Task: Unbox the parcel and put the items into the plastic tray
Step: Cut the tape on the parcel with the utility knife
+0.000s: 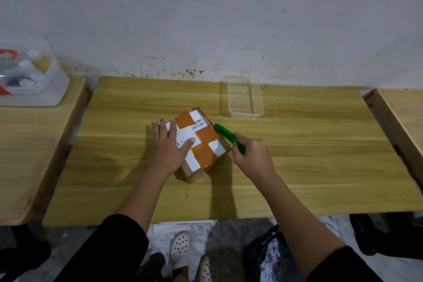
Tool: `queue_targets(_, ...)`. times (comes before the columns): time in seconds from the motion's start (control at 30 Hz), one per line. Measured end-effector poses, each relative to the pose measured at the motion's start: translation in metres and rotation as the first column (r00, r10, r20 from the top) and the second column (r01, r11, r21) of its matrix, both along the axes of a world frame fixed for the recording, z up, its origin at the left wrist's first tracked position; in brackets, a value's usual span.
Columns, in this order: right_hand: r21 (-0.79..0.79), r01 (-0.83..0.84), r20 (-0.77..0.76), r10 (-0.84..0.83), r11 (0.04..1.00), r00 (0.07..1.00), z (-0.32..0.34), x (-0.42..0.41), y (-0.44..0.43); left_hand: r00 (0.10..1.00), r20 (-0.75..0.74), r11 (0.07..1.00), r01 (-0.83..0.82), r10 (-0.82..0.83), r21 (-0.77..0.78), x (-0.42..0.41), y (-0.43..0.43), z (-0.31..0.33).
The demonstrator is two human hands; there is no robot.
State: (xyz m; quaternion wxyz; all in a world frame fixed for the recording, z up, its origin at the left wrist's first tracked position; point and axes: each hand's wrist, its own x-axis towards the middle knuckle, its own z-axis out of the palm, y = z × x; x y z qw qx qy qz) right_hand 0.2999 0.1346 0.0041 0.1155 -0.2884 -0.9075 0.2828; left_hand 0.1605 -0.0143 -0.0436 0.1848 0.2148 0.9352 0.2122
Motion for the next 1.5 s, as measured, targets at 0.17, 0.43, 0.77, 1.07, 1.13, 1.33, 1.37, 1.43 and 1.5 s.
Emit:
queue_targets(0.17,0.046,-0.023,0.003,0.023,0.999,1.0,0.003,-0.002,0.0,1.0,-0.005,0.999,-0.03,0.03,0.034,0.004,0.003,-0.001)
queue_targets(0.43,0.11,-0.052,0.12,0.038,0.993,0.992,0.013,-0.001,0.001,0.998,-0.004,0.998,-0.061,0.061,0.027,0.008,0.006,-0.003)
queue_targets(0.77,0.221,-0.113,0.346,0.031,0.969,0.938,0.025,0.012,0.0,0.996,-0.008,0.994,-0.09,0.09,0.057,0.01,0.009,-0.004)
queue_targets(1.07,0.213,-0.092,0.308,0.022,0.973,0.951,0.023,0.036,-0.004,0.995,-0.01,0.993,-0.095,0.096,0.074,0.01,0.009,-0.006)
queue_targets(1.13,0.199,-0.065,0.282,0.007,0.978,0.959,0.023,0.044,-0.001,0.992,-0.012,0.987,-0.12,0.122,0.104,0.012,0.009,-0.004)
queue_targets(1.33,0.012,0.174,0.05,-0.174,0.985,0.983,0.016,0.048,0.008,0.953,-0.128,0.961,-0.271,0.275,0.045,0.034,-0.008,0.018)
queue_targets(1.37,-0.038,0.212,0.026,-0.211,0.977,0.977,0.015,0.045,0.009,0.958,-0.156,0.97,-0.242,0.241,0.012,0.037,-0.013,0.017)
queue_targets(1.43,-0.129,0.249,0.004,-0.25,0.96,0.968,0.014,0.037,0.007,0.972,-0.175,0.987,-0.158,0.156,0.002,0.04,-0.021,0.014)
queue_targets(1.5,-0.188,0.261,-0.006,-0.266,0.947,0.964,0.012,0.031,0.005,0.99,-0.121,0.997,-0.066,0.072,0.045,0.039,-0.025,0.012)
